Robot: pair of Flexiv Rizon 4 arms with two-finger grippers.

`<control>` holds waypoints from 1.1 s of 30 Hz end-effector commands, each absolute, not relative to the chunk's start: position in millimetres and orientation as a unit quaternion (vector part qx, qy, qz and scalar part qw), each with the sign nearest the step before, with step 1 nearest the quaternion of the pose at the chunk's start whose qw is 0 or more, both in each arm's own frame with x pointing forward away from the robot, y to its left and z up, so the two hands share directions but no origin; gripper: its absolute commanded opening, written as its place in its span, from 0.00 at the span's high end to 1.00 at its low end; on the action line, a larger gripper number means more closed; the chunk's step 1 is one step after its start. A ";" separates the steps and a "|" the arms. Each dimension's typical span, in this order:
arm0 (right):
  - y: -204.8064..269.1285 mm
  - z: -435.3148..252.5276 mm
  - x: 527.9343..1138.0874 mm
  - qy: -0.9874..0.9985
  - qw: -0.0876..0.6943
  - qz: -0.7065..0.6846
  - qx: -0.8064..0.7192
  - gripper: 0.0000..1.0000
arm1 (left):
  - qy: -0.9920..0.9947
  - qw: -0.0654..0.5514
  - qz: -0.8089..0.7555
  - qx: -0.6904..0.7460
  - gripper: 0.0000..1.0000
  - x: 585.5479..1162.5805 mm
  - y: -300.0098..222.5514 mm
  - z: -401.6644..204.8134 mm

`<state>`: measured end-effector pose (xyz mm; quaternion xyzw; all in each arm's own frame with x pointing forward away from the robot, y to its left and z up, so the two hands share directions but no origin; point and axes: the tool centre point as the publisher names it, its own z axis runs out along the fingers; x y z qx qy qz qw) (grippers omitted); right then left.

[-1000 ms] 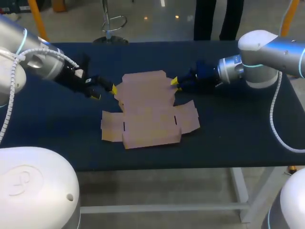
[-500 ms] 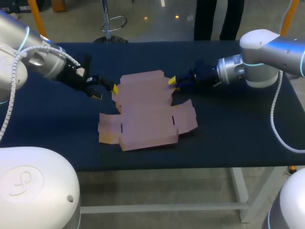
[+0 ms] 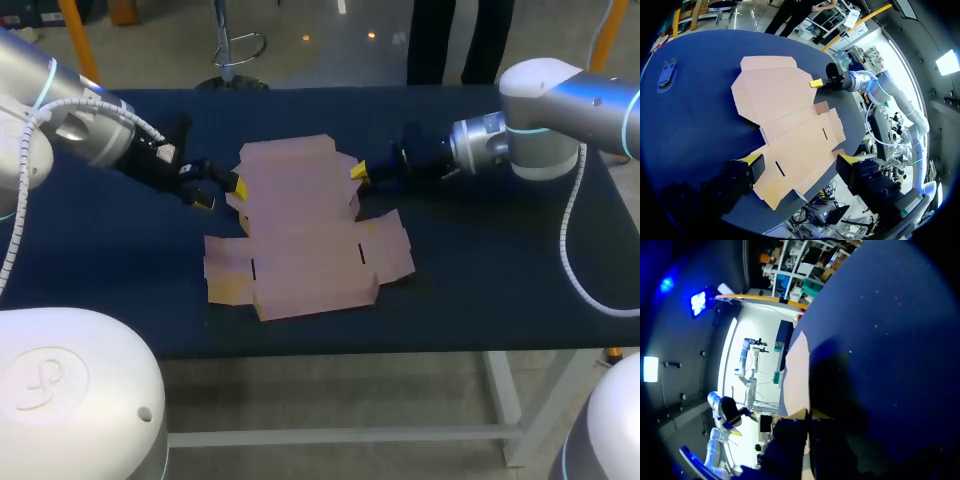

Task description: Assemble the packaging by folding the flat box into shape, placing the metal phone stand inside, and closing the box properly

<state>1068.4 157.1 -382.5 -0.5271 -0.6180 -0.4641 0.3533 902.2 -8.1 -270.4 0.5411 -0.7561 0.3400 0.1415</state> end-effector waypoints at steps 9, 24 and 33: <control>134.5 -335.5 1050.5 -0.617 0.316 -0.516 -0.504 1.00 | -0.761 0.118 0.397 0.500 0.00 916.5 -10.2 -274.9; 125.6 -318.6 1042.7 -0.622 0.329 -0.526 -0.477 1.00 | -0.757 0.098 0.428 0.483 0.00 920.2 -10.2 -273.9; 125.0 -316.7 1042.0 -0.627 0.324 -0.530 -0.471 1.00 | -0.757 0.076 0.444 0.473 0.00 923.1 -11.8 -276.8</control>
